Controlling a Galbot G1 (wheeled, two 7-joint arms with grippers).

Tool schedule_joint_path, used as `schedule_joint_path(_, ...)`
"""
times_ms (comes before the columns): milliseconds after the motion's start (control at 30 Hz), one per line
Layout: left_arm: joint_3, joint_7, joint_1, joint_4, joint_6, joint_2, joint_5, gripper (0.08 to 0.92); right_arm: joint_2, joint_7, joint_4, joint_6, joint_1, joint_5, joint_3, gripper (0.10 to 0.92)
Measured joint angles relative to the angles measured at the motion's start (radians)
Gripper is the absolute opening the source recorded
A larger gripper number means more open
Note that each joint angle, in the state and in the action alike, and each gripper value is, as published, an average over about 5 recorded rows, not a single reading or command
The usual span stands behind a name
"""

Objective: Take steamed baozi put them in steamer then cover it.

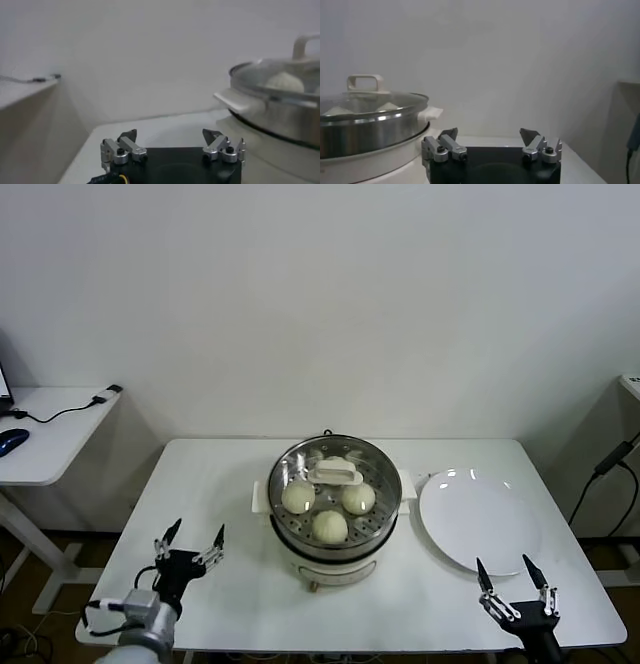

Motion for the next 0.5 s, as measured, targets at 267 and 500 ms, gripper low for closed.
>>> schedule_joint_path(267,-0.025,0.021,0.041,0.036,-0.138,-0.003,-0.185,0.823,-0.015,-0.008,-0.018,0.01,-0.007,0.037,-0.011,0.823)
schedule_joint_path(500,-0.031,0.03,0.064,0.055,-0.204,-0.004,-0.251,0.823,-0.012,-0.004,-0.034,0.016,-0.003,0.046,-0.015,0.823)
